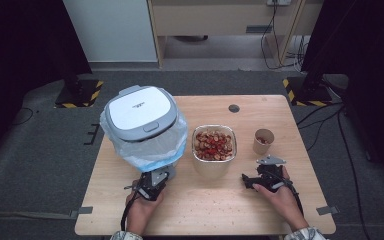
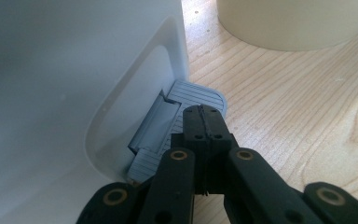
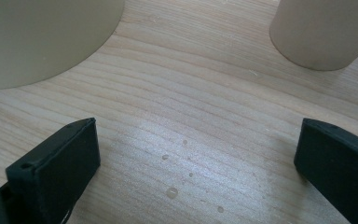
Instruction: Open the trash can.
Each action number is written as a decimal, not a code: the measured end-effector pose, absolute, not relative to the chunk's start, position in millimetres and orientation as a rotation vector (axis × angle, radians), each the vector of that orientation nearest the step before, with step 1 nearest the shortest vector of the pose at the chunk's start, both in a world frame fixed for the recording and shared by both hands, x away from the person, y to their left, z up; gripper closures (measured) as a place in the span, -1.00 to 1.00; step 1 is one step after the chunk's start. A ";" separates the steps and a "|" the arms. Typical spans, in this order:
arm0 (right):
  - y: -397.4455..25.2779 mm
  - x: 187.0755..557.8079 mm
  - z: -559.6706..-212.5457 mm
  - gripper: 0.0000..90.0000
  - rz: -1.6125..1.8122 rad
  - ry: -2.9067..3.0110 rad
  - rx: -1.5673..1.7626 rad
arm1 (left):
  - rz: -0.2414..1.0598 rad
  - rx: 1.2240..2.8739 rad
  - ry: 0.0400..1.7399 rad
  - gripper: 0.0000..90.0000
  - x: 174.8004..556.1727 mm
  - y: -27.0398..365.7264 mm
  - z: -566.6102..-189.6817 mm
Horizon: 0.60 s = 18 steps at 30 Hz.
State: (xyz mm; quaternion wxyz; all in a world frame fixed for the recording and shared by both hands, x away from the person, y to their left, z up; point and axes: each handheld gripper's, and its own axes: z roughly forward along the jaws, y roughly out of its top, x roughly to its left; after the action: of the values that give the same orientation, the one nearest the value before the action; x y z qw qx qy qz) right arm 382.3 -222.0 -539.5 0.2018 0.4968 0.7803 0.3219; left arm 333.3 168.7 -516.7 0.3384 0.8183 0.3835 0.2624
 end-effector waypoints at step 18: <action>-222.8 382.0 -539.3 -0.99 0.904 2.188 1.381 | 0.668 2.152 1.011 1.00 335.4 168.5 -523.0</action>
State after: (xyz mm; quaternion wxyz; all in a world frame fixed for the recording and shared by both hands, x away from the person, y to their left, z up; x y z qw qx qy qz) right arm 382.0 -222.8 -539.3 0.1991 0.4937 0.7824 0.3233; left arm 335.4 168.5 -523.0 0.3297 0.8225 0.3866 0.2555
